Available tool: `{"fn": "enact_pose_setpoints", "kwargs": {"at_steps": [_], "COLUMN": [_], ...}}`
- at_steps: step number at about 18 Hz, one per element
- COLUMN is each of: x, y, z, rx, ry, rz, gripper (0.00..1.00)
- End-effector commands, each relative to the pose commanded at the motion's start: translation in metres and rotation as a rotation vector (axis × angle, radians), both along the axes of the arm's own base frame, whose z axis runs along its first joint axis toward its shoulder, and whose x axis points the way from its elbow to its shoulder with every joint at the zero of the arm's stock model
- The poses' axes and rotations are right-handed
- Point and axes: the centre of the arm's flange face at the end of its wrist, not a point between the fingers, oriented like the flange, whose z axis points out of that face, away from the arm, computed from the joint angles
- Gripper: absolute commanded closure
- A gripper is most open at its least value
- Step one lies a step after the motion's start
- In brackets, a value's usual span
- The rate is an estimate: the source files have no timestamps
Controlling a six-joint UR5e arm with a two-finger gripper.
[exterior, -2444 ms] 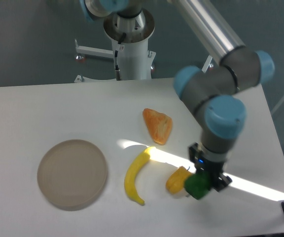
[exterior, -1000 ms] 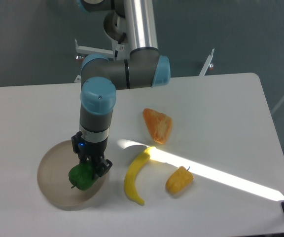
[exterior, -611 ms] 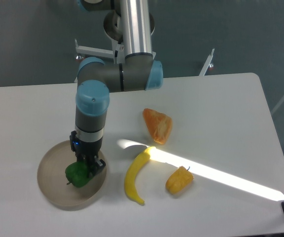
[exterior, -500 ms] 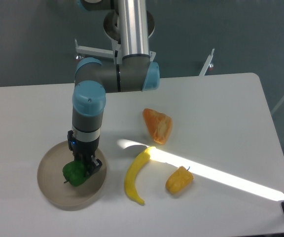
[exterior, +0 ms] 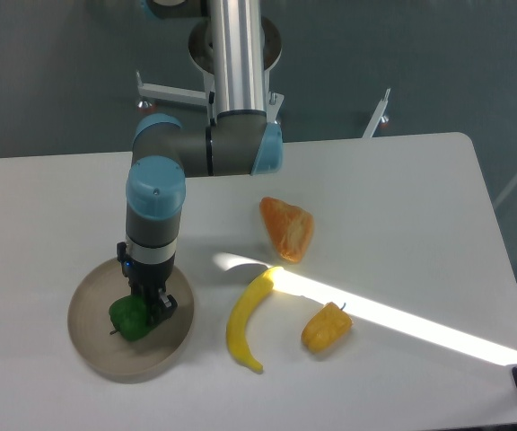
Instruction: Place the green pepper on the plate
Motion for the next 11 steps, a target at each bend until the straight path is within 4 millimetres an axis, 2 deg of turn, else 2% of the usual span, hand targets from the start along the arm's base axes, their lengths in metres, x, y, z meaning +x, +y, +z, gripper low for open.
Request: {"fn": "enact_pose_setpoints", "kwargs": {"at_steps": [11], "x": [0.0067], "y": [-0.0009], "z": [-0.0057], "rx": [-0.017], "ry": [-0.028], "rz": [0.047], "gripper": [0.67]}}
